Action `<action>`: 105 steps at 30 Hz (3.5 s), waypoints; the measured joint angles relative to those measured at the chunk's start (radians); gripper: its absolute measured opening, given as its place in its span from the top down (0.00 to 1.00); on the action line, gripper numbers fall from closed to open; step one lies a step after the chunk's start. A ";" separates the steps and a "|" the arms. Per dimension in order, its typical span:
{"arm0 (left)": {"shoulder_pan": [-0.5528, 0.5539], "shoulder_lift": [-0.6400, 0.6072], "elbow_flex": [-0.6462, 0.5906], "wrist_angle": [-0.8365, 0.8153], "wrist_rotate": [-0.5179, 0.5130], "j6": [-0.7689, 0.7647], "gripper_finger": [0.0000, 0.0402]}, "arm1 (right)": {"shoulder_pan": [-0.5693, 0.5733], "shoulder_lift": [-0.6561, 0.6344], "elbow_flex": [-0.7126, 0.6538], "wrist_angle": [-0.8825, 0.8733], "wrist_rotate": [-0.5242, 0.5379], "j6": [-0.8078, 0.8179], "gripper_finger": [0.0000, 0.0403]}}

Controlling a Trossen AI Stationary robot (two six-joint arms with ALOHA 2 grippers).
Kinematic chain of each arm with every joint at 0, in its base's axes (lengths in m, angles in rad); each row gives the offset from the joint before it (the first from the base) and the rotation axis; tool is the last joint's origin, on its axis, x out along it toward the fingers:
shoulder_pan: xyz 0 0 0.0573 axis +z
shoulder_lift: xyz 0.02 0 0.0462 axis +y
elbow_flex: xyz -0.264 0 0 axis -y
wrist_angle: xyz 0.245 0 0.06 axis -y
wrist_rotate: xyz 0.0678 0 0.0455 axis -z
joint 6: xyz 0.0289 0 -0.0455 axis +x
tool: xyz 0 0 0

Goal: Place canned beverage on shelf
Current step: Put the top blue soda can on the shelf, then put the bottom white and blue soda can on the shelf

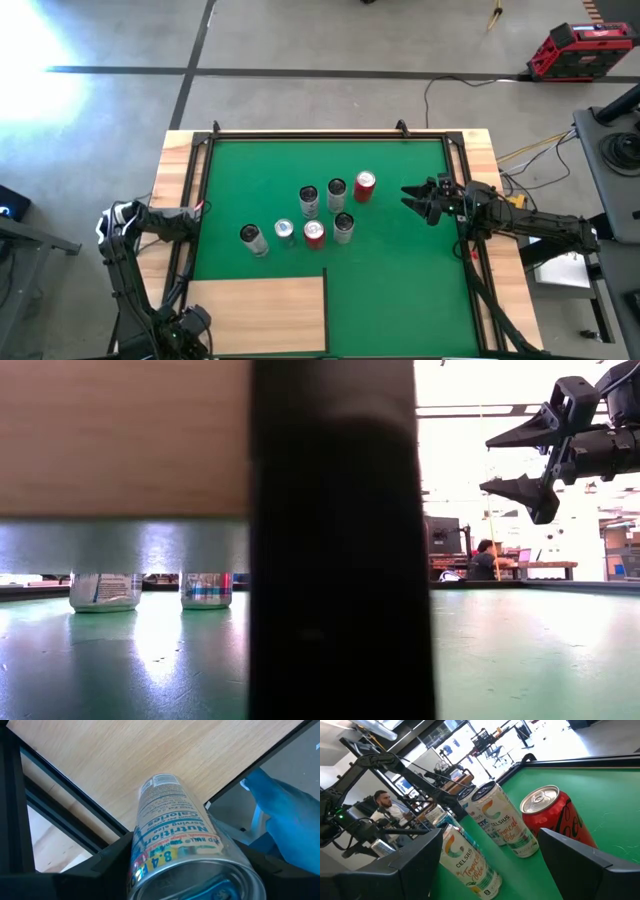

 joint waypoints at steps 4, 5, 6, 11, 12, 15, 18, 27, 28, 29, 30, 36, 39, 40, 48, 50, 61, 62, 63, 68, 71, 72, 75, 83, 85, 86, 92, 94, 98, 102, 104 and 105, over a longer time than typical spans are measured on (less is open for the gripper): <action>0.000 0.000 0.000 -0.002 0.000 -0.022 0.38 | 0.000 0.000 0.000 0.000 0.000 0.000 0.21; 0.000 0.000 0.000 -0.002 0.000 -0.027 0.38 | 0.000 0.000 0.000 0.000 0.000 0.000 0.21; 0.000 0.000 0.000 -0.002 0.000 -0.029 0.38 | 0.000 0.000 0.000 0.000 0.000 0.000 0.21; 0.000 0.000 0.000 -0.012 -0.003 -0.048 0.37 | 0.000 0.000 0.000 0.000 0.000 0.000 0.21; 0.000 0.000 0.000 -0.013 -0.003 -0.050 0.37 | 0.000 0.000 0.000 0.000 0.000 0.000 0.21; 0.000 0.000 0.000 -0.013 -0.003 -0.052 0.37 | 0.000 0.000 0.000 0.000 0.000 0.000 0.21; 0.000 0.002 0.000 -0.014 -0.003 -0.055 0.35 | 0.000 0.000 0.000 0.000 0.000 0.000 0.21; 0.000 0.003 0.001 -0.021 -0.023 -0.123 0.32 | 0.000 0.000 0.000 0.000 0.000 0.000 0.21; 0.000 0.003 0.002 -0.021 -0.023 -0.121 0.32 | 0.000 0.000 0.000 0.000 0.000 0.000 0.21; 0.000 0.003 0.002 -0.021 -0.023 -0.120 0.32 | 0.000 0.000 0.000 0.000 0.000 0.000 0.21; 0.000 0.003 0.002 -0.021 -0.023 -0.118 0.32 | 0.000 0.000 0.000 0.000 0.000 0.000 0.21; 0.000 0.000 0.002 -0.040 -0.022 -0.118 0.32 | 0.000 0.000 0.000 0.000 0.000 0.000 0.21; 0.000 -0.010 0.002 -0.040 -0.022 -0.118 0.32 | 0.000 0.000 0.000 -0.001 0.000 0.000 0.21; 0.000 -0.015 0.002 -0.039 -0.022 -0.118 0.32 | 0.000 0.000 0.000 0.000 0.000 0.000 0.21; 0.000 -0.023 0.048 -0.054 -0.021 -0.117 0.32 | 0.000 0.000 0.000 0.000 0.000 0.000 0.21; 0.000 -0.024 0.064 -0.073 -0.023 -0.118 0.32 | 0.000 0.000 0.000 0.000 0.000 0.000 0.21; 0.002 -0.024 0.164 -0.226 -0.117 -0.143 0.32 | 0.000 0.000 0.000 -0.001 0.000 0.000 0.21; 0.002 -0.024 0.172 -0.248 -0.134 -0.143 0.32 | 0.000 0.000 0.000 0.000 0.000 0.000 0.21; 0.004 -0.024 0.179 -0.267 -0.151 -0.143 0.32 | 0.000 0.000 0.000 0.000 0.000 0.000 0.21; 0.019 -0.032 0.179 -0.283 -0.256 -0.064 0.32 | 0.000 0.000 0.000 -0.001 0.000 0.000 0.21; 0.042 -0.039 0.171 -0.283 -0.304 0.008 0.32 | 0.000 0.000 0.000 -0.001 0.000 0.000 0.21; 0.054 -0.040 0.169 -0.283 -0.316 0.031 0.32 | 0.000 0.000 0.000 -0.001 0.000 0.000 0.21; 0.102 -0.053 0.159 -0.282 -0.341 0.102 0.32 | 0.000 0.000 0.000 -0.001 0.000 0.000 0.21; 0.307 -0.146 0.068 -0.282 -0.348 0.330 0.32 | 0.000 0.000 0.000 -0.001 0.000 0.000 0.21; 0.367 -0.182 0.022 -0.282 -0.348 0.367 0.32 | 0.000 0.000 0.000 -0.001 0.000 0.000 0.21; 0.398 -0.200 0.000 -0.281 -0.351 0.372 0.32 | 0.000 0.000 0.000 -0.001 0.000 0.000 0.21; 0.553 -0.257 -0.064 -0.272 -0.356 0.385 0.32 | 0.000 0.000 0.000 -0.001 0.000 0.000 0.21; 0.590 -0.266 -0.063 -0.273 -0.356 0.419 0.32 | 0.000 0.000 0.000 -0.001 0.000 0.000 0.21; 0.658 -0.263 -0.058 -0.272 -0.356 0.512 0.32 | 0.000 0.000 0.000 -0.001 0.000 0.000 0.21; 0.718 -0.245 -0.063 -0.282 -0.356 0.547 0.32 | 0.000 0.000 0.000 -0.001 0.000 0.000 0.21; 0.743 -0.241 -0.065 -0.280 -0.356 0.566 0.32 | 0.000 0.000 0.000 -0.001 0.000 0.000 0.21; 0.756 -0.239 -0.066 -0.281 -0.361 0.576 0.32 | 0.000 0.000 0.000 -0.001 0.000 0.000 0.21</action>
